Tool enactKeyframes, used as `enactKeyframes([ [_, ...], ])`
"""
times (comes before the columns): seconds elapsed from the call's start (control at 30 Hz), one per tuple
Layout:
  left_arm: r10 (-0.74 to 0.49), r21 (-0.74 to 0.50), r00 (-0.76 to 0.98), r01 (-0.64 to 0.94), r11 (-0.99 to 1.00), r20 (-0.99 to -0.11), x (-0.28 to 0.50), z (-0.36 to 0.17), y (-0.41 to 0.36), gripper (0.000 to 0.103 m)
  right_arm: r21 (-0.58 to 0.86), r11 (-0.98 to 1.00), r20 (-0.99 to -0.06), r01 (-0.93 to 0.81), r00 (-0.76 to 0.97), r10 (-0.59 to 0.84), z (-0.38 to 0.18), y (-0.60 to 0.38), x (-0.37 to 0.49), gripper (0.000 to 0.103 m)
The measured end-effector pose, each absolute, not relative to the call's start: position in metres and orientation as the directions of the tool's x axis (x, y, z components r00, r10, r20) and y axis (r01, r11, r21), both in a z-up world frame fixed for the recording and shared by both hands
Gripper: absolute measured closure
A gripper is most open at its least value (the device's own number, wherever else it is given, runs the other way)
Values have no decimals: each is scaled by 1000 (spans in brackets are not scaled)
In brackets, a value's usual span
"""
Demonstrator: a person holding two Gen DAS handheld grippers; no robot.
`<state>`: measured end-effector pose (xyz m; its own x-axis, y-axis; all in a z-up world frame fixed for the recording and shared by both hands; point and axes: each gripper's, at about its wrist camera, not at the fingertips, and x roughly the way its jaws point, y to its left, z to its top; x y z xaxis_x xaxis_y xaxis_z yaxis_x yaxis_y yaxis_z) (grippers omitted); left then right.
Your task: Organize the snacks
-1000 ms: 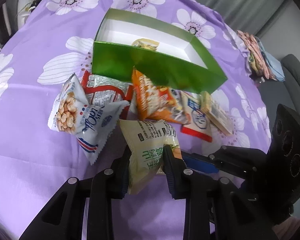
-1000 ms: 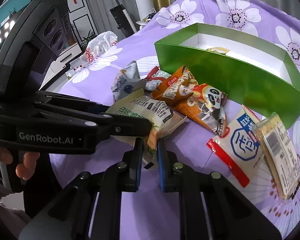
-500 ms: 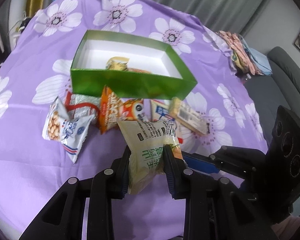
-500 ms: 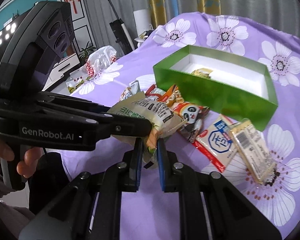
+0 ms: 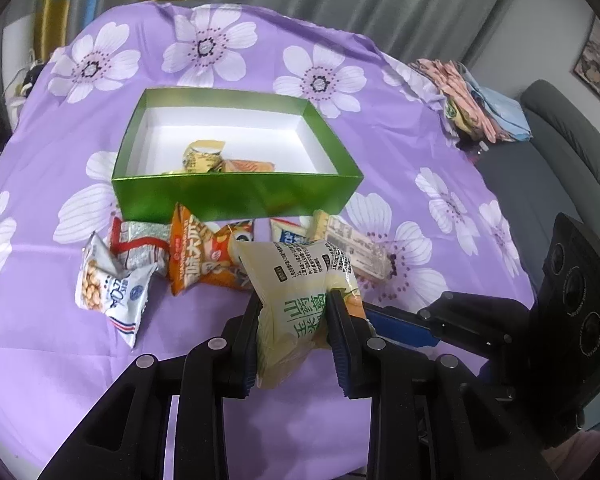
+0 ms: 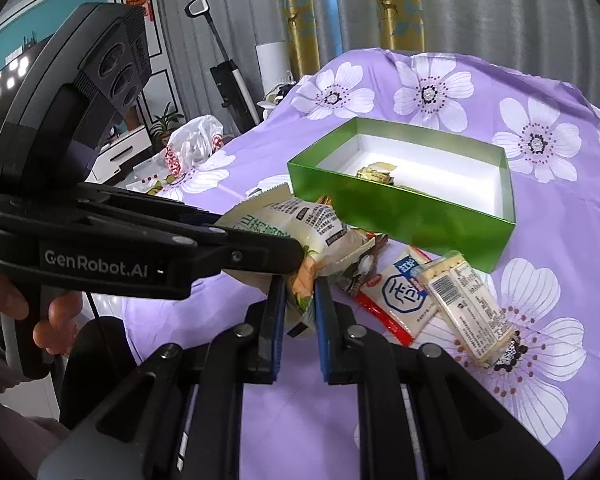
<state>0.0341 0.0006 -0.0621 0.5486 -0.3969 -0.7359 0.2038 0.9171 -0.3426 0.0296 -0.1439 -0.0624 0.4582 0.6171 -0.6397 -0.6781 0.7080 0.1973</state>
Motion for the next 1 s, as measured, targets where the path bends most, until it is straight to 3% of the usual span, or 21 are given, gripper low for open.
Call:
enactKeyframes([
  [1.0,-394,-335,513,209,919,-763,48,-73,-13,73,243,722,-637,-648,455,623,-73,-152,37,88],
])
